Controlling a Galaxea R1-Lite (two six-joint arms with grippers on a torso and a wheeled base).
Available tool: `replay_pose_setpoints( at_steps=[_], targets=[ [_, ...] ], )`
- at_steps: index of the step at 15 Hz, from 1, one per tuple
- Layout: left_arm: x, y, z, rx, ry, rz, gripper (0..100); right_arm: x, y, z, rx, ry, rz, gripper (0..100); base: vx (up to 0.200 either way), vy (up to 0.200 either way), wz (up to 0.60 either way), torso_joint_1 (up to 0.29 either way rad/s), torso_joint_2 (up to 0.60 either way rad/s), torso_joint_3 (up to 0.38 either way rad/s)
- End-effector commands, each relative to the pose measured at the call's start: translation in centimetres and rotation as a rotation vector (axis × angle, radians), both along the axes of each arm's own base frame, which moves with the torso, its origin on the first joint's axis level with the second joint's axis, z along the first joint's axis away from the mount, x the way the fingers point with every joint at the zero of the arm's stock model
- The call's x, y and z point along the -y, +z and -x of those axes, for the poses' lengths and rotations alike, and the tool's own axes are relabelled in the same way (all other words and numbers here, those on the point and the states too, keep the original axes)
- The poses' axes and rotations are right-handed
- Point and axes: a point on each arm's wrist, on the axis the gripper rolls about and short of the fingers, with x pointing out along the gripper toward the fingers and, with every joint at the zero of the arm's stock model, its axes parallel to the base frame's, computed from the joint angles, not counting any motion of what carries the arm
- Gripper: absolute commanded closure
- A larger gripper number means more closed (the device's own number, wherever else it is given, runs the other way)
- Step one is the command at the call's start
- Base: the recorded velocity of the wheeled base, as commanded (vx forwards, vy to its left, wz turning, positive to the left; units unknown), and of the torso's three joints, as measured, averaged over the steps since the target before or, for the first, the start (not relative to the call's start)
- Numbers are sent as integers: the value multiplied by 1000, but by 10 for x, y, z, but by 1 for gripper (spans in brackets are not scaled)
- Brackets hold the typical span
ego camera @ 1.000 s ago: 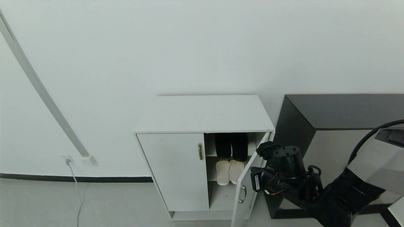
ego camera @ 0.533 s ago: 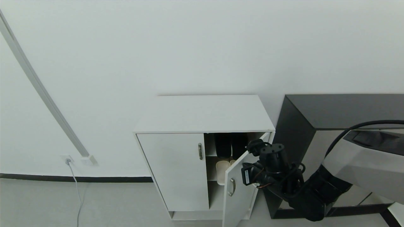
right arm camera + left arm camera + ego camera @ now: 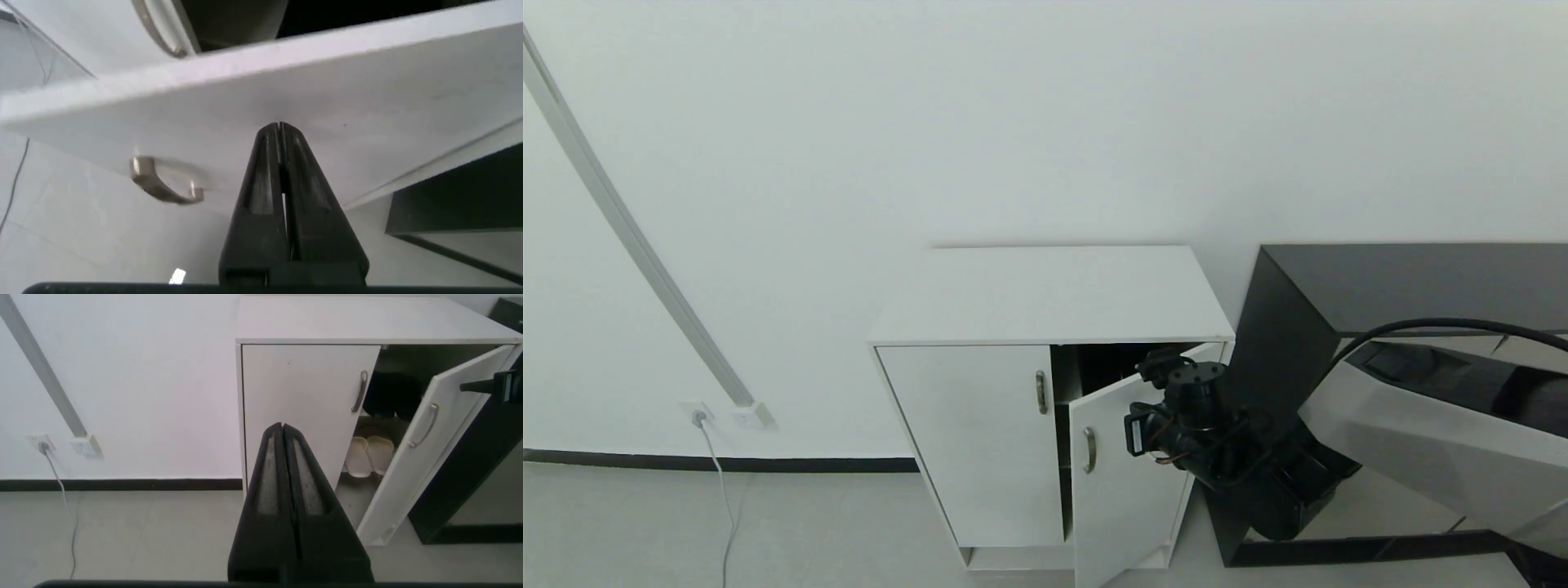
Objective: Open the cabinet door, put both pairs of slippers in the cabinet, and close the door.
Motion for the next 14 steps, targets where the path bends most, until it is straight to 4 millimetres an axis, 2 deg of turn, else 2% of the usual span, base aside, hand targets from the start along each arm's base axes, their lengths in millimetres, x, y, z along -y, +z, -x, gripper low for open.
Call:
replay_pose_setpoints(
  at_steps=[1,14],
  targets=[
    [0,0,0,0,2,0,100,-3,-10,-6,-7,-4,5,100,0,0,0,0,0,0],
    [0,0,0,0,2,0,100,-18,-12,-28,39,-6,-27,100,0,0,0,0,0,0]
  ],
)
